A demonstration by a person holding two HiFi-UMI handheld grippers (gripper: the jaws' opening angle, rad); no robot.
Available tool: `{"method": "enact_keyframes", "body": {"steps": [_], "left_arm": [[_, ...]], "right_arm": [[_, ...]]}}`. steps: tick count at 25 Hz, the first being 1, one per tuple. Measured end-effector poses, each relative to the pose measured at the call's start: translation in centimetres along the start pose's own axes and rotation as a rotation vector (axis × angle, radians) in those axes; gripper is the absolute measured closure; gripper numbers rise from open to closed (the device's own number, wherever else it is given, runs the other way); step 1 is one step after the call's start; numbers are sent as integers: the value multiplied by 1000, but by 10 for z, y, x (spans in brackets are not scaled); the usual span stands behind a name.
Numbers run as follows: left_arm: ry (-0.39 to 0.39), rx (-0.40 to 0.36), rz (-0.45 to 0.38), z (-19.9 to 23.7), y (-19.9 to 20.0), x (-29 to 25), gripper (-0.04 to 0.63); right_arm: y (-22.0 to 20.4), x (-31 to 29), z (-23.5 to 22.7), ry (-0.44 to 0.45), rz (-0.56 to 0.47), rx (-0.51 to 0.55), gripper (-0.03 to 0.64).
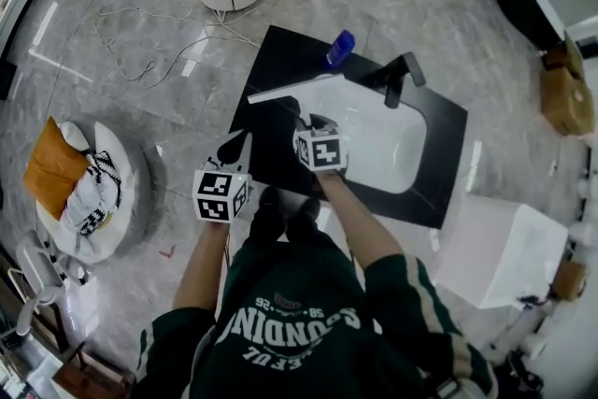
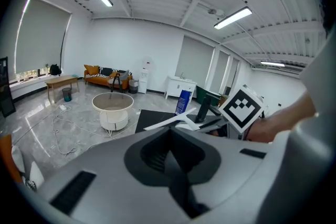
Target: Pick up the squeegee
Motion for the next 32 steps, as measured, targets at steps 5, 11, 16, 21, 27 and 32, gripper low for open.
{"method": "enact_keyframes", "body": {"steps": [5,11,16,21,27,32], "left_arm": [[-44,-40,-12,-20,15,-16,594],[-101,-91,-12,-48,29,-32,594],[-144,-145,-7,-74,37,-43,594],[-187,-200,-6,-105,45,-52,594],[-227,-264,-12,-136,53,-62,594],[-253,-288,-22,-157,59,-67,594]], "right_arm": [[11,31,-20,-27,-81,-2,531],[11,74,-53,-64,-167,-76,529],[5,110,-83,-127,-228,-86,531],[-10,144,-118,-170,-285,-155,531],[-29,178,-150,-229,-342,-195,531],[-40,205,-171,-266,-403,-229,531]]}}
Point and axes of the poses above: the fingertips, and each gripper's own axes: x backward along the fingers, z to its left, y out of its top, the point moved 3 cm from there along x, backward along the fingers, and after that the axes turned 7 degrees about x, right-handed, at the moved point
